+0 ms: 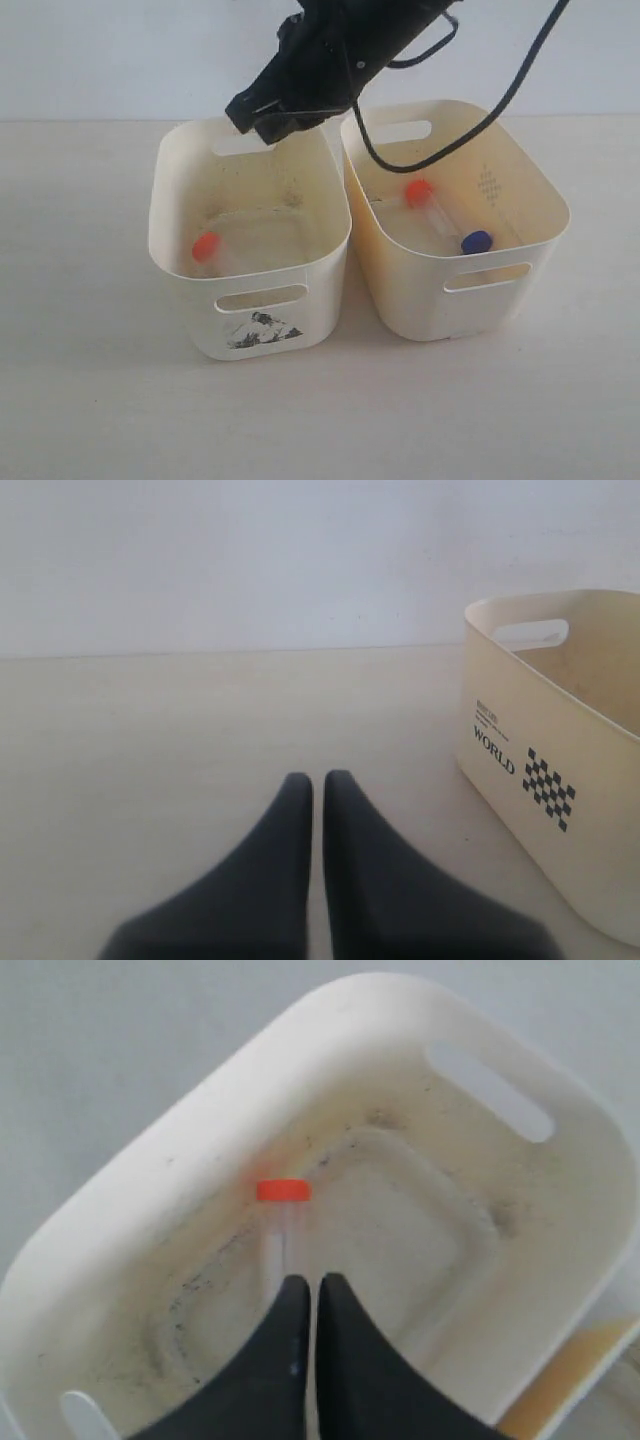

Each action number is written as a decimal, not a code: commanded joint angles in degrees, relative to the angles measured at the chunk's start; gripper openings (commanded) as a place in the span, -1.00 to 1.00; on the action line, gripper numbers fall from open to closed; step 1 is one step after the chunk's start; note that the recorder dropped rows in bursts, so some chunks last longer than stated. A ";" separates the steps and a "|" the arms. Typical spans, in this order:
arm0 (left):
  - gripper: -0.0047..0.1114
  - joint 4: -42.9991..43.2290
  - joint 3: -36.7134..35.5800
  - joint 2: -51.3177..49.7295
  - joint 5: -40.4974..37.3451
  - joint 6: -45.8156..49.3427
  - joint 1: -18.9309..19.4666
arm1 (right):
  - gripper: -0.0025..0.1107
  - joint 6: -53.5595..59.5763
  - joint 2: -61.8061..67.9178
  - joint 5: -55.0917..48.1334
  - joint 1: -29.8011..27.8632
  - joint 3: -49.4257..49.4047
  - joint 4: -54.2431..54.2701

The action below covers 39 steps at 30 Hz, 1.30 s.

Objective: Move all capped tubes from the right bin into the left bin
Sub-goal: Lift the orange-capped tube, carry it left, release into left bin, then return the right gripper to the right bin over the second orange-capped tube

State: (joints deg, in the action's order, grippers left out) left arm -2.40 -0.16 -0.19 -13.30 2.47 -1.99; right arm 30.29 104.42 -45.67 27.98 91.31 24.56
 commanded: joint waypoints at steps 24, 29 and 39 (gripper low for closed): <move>-0.84 0.10 0.16 0.19 0.37 -0.48 0.05 | -0.96 -41.36 4.07 -2.69 -10.31 -2.83 -32.76; -0.84 0.10 0.16 0.19 0.37 -0.48 0.05 | -0.96 -41.90 7.72 -2.54 -10.31 -2.83 -32.28; -0.84 0.10 0.16 0.19 0.37 -0.48 0.05 | -0.96 -41.90 12.23 -0.90 -10.31 -2.83 -31.26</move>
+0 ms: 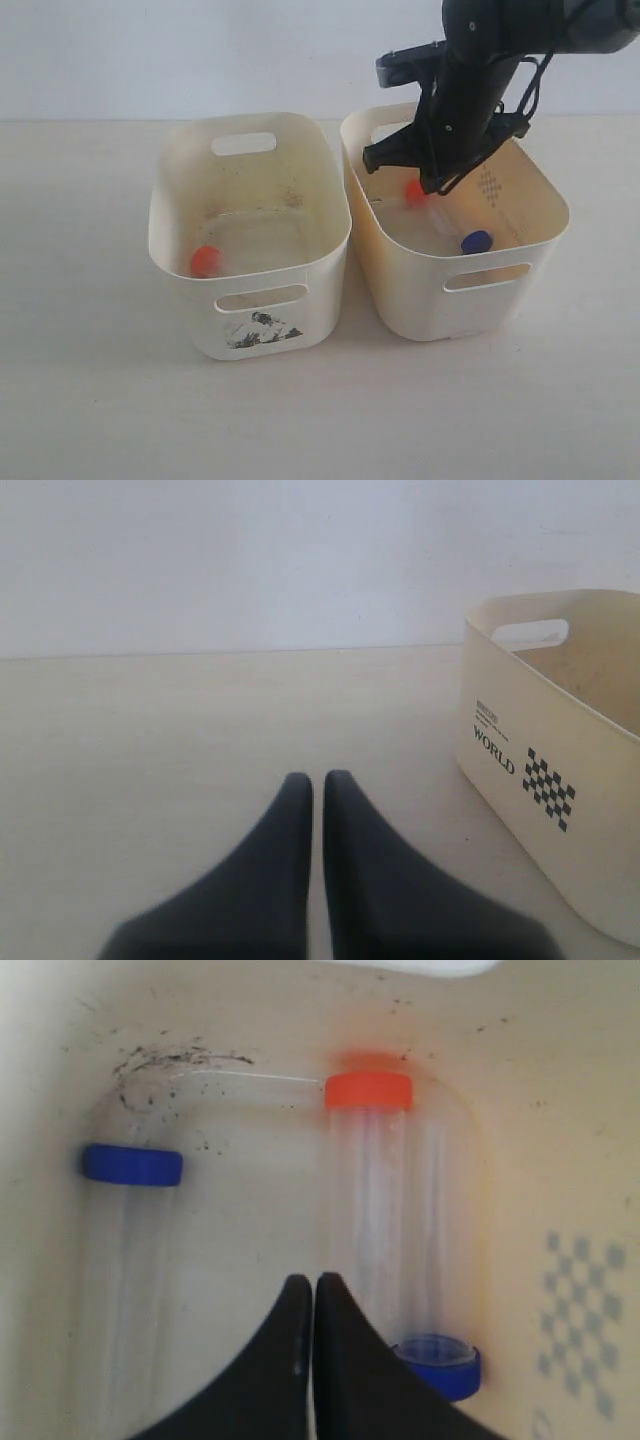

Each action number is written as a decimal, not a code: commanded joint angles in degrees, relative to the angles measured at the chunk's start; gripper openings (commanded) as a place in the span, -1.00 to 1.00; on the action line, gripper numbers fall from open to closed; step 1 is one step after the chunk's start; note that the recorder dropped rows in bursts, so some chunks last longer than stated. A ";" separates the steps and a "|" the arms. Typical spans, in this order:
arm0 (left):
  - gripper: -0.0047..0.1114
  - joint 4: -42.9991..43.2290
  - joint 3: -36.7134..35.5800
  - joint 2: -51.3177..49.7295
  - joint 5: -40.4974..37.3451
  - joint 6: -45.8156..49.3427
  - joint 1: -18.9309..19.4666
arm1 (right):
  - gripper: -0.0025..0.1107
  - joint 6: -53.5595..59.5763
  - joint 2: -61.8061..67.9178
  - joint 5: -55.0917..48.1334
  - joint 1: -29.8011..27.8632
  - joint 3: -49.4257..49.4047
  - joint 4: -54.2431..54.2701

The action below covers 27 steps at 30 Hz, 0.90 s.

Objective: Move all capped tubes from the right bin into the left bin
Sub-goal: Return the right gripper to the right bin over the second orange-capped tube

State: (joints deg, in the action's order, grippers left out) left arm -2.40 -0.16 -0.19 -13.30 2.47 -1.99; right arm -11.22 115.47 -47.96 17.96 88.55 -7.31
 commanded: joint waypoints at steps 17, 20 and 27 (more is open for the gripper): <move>-0.84 0.10 0.16 0.19 0.37 -0.48 0.05 | -0.96 -0.10 5.27 7.09 -0.30 -0.07 2.37; -0.84 0.10 0.16 0.19 0.37 -0.48 0.05 | -0.95 0.01 5.05 8.53 -0.30 0.16 2.37; -0.84 0.10 0.16 0.19 0.37 -0.48 0.05 | -0.20 0.29 5.05 8.30 -0.30 0.16 -0.54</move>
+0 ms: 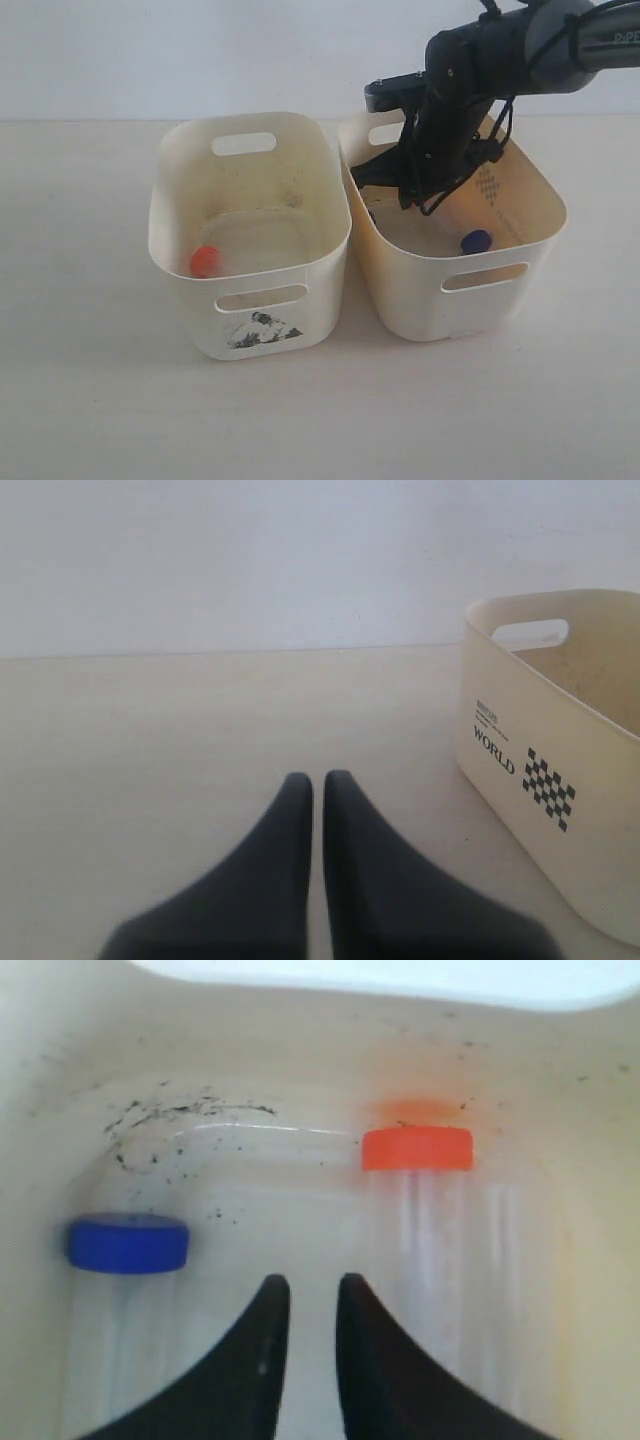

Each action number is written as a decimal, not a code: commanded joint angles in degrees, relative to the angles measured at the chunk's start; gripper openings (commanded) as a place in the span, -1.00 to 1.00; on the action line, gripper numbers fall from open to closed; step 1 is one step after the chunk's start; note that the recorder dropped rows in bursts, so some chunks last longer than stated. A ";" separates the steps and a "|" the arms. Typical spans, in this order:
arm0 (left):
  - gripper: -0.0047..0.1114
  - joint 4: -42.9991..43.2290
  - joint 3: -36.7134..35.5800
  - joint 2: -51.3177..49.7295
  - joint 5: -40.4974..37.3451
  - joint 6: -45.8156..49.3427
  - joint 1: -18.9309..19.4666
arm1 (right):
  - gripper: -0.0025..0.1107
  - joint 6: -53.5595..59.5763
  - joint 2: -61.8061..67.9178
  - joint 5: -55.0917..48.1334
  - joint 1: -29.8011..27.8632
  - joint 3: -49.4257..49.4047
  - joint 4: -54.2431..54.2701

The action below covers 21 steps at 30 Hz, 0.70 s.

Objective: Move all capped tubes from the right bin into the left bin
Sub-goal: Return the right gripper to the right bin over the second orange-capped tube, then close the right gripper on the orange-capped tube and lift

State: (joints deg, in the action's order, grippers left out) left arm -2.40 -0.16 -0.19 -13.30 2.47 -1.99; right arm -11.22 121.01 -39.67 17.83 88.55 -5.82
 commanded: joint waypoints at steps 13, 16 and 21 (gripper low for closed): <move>-0.84 0.10 0.16 0.19 0.37 -0.48 0.05 | 0.13 -6.18 -0.38 0.38 -0.17 0.16 -9.56; -0.84 0.10 0.16 0.19 0.37 -0.48 0.05 | 0.13 -7.87 -0.38 0.26 -0.17 0.16 -10.17; -0.84 0.10 0.16 0.19 0.37 -0.48 0.05 | 0.13 -8.00 -0.16 0.48 -0.17 0.16 -10.17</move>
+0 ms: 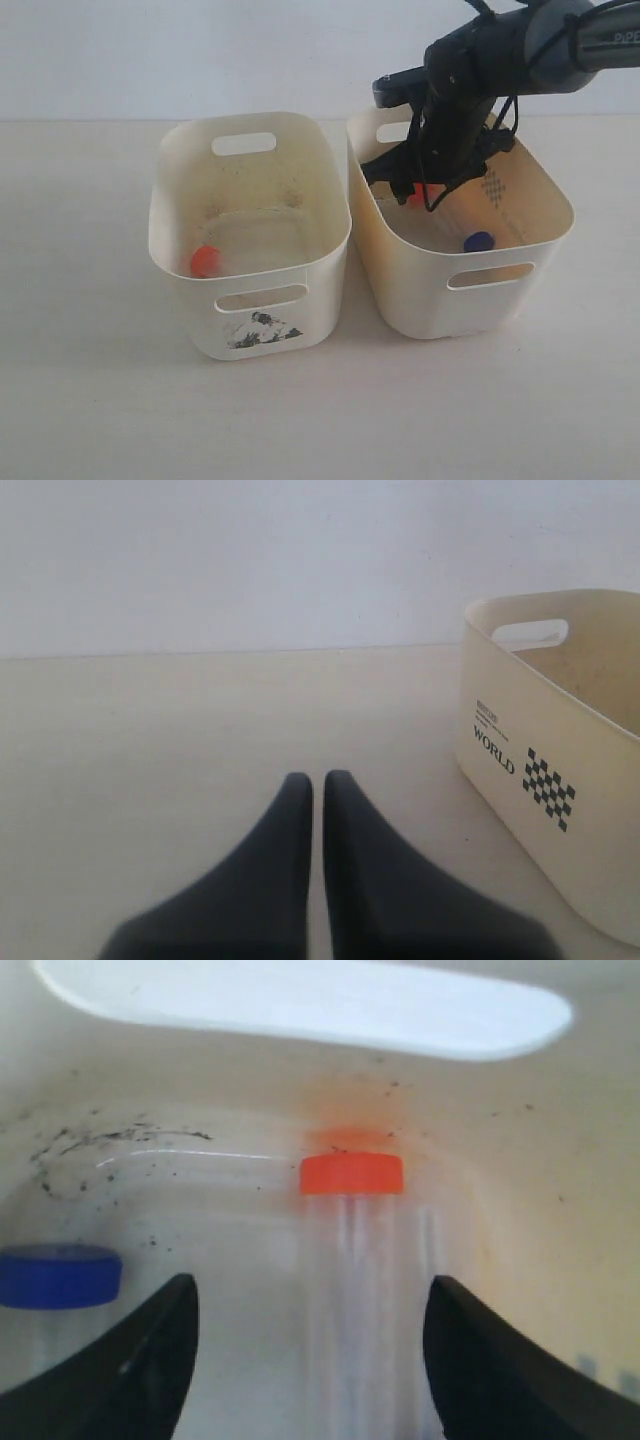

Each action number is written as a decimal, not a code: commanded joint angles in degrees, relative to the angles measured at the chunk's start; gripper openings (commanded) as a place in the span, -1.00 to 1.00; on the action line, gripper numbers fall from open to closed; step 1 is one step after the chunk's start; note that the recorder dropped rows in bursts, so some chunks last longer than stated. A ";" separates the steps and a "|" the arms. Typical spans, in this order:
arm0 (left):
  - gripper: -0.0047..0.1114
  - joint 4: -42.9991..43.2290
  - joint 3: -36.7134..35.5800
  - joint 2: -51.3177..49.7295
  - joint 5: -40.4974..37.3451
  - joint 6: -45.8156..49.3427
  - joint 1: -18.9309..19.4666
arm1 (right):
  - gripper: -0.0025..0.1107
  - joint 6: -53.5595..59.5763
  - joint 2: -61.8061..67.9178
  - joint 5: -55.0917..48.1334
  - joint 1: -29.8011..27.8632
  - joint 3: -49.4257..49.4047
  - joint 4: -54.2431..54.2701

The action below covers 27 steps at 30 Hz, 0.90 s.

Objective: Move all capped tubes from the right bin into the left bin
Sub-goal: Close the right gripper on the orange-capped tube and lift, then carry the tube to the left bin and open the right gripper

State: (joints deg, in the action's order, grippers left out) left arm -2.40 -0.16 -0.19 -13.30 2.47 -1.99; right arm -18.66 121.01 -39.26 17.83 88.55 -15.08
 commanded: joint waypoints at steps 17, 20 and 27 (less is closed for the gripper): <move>-0.84 0.10 0.16 0.19 0.37 -0.48 0.05 | -0.96 -2.82 6.46 -2.32 -0.17 0.16 -0.58; -0.84 0.10 0.16 0.19 0.37 -0.48 0.05 | -0.96 -2.64 1.91 -3.77 -0.17 0.16 -0.58; -0.84 0.10 0.16 0.19 0.37 -0.48 0.05 | -0.96 -0.20 -16.32 -9.80 -0.05 0.16 2.20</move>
State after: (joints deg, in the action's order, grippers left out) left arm -2.40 -0.16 -0.19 -13.30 2.47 -1.99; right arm -19.87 110.13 -47.88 17.94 88.63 -14.88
